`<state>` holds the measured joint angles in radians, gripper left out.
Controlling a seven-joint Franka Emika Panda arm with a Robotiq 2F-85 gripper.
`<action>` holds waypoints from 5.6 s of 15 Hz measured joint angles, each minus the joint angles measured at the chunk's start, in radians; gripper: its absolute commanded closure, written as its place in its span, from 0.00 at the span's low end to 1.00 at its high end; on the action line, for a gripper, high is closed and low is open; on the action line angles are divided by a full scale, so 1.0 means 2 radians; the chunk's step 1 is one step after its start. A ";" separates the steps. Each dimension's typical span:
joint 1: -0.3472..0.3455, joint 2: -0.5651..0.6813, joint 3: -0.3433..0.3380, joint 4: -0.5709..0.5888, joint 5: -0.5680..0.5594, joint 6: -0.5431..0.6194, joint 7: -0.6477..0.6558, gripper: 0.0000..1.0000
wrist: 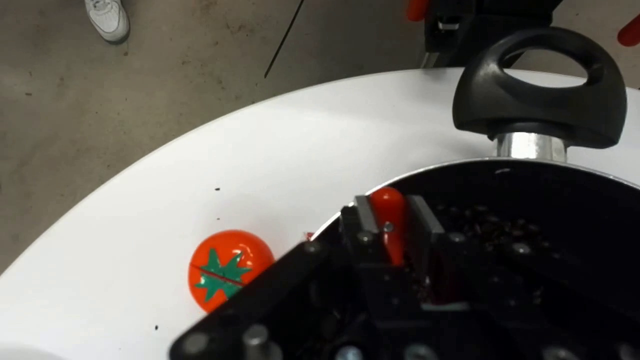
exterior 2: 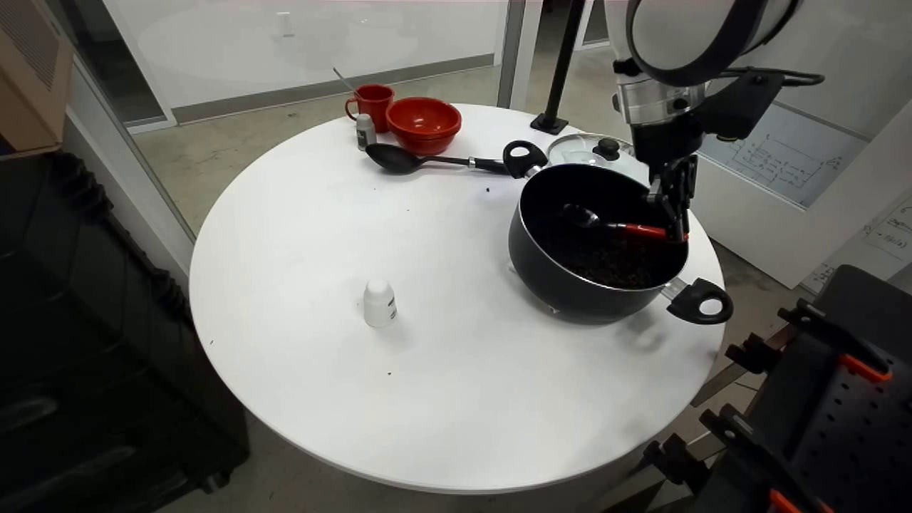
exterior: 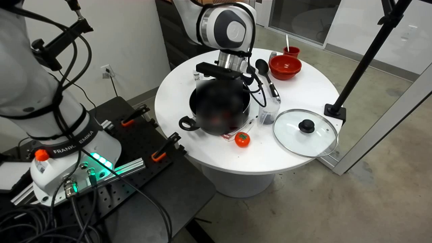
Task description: Pick up the spoon from the table, scoop some of the contents from the black pot and put them in the colourless cup.
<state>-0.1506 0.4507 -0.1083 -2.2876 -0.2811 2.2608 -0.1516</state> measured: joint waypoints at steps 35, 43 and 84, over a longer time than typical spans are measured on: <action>-0.046 -0.162 -0.029 -0.059 0.105 -0.004 -0.104 0.95; -0.058 -0.145 -0.041 0.002 0.110 -0.074 -0.101 0.95; -0.069 0.126 -0.016 0.340 0.137 -0.365 -0.026 0.95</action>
<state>-0.2883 0.7023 -0.1410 -1.6069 -0.0079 1.5309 -0.2038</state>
